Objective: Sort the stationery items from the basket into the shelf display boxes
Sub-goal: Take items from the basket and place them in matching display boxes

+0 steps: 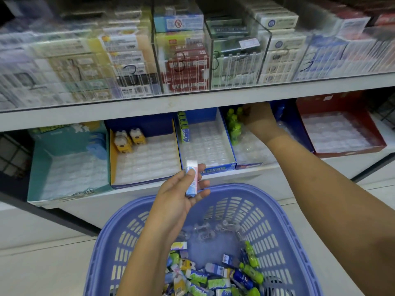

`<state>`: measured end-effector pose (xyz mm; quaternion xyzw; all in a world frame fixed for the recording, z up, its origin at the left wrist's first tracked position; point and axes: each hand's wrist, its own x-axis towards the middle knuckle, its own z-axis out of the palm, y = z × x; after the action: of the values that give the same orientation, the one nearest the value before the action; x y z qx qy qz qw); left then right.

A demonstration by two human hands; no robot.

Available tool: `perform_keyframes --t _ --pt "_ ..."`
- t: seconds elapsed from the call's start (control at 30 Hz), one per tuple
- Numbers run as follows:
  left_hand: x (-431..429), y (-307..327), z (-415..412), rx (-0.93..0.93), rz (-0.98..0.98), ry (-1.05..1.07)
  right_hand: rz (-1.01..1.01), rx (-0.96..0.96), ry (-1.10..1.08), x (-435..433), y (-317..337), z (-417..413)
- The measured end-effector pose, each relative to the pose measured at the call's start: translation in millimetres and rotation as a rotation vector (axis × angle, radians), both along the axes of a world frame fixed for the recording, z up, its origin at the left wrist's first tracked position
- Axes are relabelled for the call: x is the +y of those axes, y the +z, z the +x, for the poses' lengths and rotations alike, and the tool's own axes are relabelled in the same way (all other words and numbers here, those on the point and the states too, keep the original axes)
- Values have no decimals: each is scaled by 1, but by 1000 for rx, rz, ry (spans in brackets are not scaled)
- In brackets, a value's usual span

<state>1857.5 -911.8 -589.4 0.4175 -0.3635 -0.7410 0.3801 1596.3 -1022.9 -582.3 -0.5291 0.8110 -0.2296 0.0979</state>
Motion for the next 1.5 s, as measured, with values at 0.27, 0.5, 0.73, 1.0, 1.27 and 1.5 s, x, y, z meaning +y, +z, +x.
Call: perform_keyframes --t 0.27,0.5,0.73,1.0,1.27,1.5 --pt "3 6 15 -19 -22 -9 -280 -283 58 69 32 36" --pt "2 8 5 196 -50 176 -14 -891 331 137 41 119" --pt "-8 5 -13 -208 -354 90 -356 -869 57 113 26 109" --pt "-16 -23 -18 -1238 -1038 -454 -75 -122 42 3 33 83" --pt "-15 -29 -17 -1289 -1125 -460 23 -355 149 -28 26 65" --pt "-17 -33 -18 -1303 -1139 -466 64 -140 240 -34 13 66"
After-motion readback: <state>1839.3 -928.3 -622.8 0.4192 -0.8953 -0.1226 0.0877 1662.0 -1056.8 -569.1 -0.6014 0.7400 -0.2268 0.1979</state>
